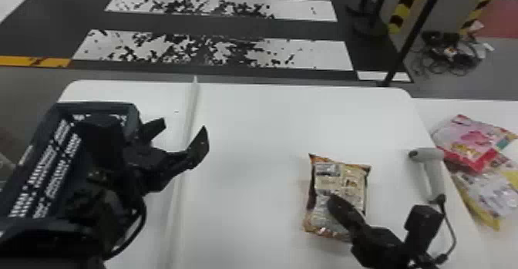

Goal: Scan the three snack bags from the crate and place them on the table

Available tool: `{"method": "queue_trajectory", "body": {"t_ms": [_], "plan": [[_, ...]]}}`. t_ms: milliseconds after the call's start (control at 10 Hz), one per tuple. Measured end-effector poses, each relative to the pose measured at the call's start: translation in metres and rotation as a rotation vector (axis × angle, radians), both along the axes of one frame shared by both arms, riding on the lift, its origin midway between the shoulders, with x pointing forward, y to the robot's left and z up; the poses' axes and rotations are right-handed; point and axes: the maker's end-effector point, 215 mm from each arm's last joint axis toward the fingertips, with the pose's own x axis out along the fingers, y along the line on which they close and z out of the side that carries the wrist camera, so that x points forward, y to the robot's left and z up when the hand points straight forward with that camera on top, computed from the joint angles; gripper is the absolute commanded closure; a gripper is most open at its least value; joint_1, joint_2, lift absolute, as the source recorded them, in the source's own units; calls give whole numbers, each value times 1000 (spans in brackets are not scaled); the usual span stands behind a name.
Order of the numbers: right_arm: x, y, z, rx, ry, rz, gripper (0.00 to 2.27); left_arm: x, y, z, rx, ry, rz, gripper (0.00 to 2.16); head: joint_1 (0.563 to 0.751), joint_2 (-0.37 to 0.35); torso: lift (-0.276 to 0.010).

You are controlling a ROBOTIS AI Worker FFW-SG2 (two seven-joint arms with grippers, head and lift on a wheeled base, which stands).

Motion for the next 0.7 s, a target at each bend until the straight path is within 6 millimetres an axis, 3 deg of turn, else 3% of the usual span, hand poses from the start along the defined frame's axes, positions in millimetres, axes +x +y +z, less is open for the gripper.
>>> {"method": "queue_trajectory", "body": {"t_ms": [700], "plan": [[25, -45, -24, -52, -14, 112, 2246, -4, -2, 3, 3, -10, -3, 22, 695, -110, -62]]}}
